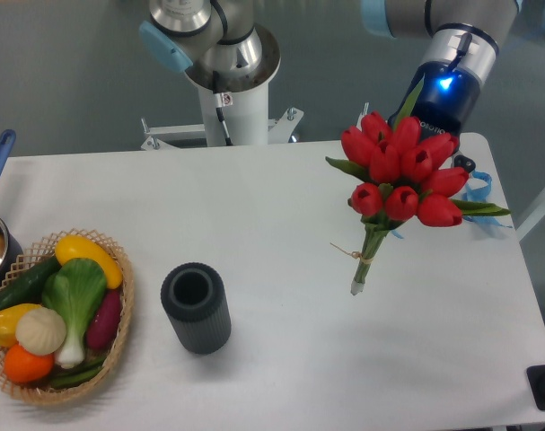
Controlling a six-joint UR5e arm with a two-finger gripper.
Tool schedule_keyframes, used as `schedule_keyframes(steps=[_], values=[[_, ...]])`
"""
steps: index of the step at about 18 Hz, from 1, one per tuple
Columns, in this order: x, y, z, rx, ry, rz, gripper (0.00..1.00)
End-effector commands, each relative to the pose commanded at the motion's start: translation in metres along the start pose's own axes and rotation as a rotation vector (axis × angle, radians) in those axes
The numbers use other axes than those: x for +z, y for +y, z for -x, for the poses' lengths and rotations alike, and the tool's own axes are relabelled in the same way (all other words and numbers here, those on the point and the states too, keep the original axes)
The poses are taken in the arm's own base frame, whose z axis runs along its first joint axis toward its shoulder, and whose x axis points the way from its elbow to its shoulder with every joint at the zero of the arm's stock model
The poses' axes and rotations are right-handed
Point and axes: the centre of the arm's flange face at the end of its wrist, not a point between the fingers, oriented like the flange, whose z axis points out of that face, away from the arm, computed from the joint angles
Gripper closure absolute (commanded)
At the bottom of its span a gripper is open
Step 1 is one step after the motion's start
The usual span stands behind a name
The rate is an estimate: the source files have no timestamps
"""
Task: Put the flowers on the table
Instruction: 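Hold the red tulip bouquet upright and move it slightly toward the table center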
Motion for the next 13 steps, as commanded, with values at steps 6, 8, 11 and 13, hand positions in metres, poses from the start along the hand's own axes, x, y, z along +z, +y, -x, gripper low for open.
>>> schedule_keyframes(steps=[6,8,11,13], values=[[-0.011,-0.003,-0.001,0.009,-0.029,0.016,0.68],[-0.014,-0.003,-0.001,0.016,-0.053,0.047,0.68],[-0.019,-0.007,-0.004,0.037,-0.107,0.124,0.68],[-0.022,-0.008,-0.006,0.053,-0.153,0.195,0.68]])
